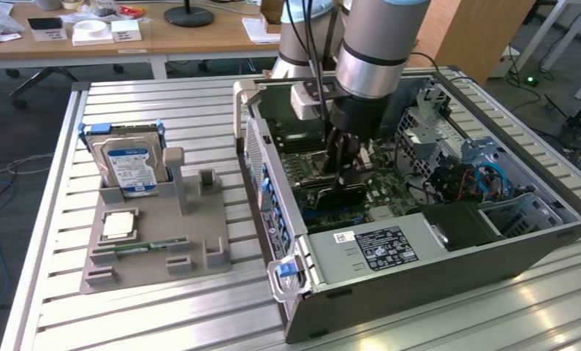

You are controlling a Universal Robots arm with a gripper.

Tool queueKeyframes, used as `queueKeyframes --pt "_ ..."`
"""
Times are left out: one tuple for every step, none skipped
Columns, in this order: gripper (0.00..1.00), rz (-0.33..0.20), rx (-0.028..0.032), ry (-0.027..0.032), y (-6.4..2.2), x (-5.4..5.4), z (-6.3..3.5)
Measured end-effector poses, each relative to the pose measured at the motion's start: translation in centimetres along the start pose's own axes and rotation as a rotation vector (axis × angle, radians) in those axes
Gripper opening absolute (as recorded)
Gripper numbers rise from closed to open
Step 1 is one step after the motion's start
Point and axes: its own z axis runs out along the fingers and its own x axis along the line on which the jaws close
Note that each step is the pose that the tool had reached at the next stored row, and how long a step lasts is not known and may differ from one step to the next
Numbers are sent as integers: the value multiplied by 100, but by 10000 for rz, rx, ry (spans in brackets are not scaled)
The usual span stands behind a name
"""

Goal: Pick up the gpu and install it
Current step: 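Insert the gpu into the slot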

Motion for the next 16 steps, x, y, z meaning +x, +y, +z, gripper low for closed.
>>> queueKeyframes --pt "45 0 0 1 0 -2 -37" --pt "45 0 -1 1 -1 -3 -74" --pt "45 0 0 0 -1 -5 -111" --pt "45 -1 0 0 -1 -6 -150" --pt "45 0 0 0 -1 -8 -189" --pt "45 0 -1 2 -1 -9 -228" --pt "45 0 0 1 -1 -11 -265" --pt "45 0 -1 1 -1 -13 -301" --pt "45 0 -1 1 -1 -14 -335" --pt "45 0 -1 1 -1 -16 -368" --pt "45 -1 -1 1 -2 -17 -398" --pt "45 0 -1 1 -1 -18 -425" --pt "45 0 -1 2 -2 -19 -444" --pt "45 0 -1 2 -2 -20 -454" --pt "45 0 0 2 -2 -20 -456" --pt "45 0 0 2 -2 -20 -456"
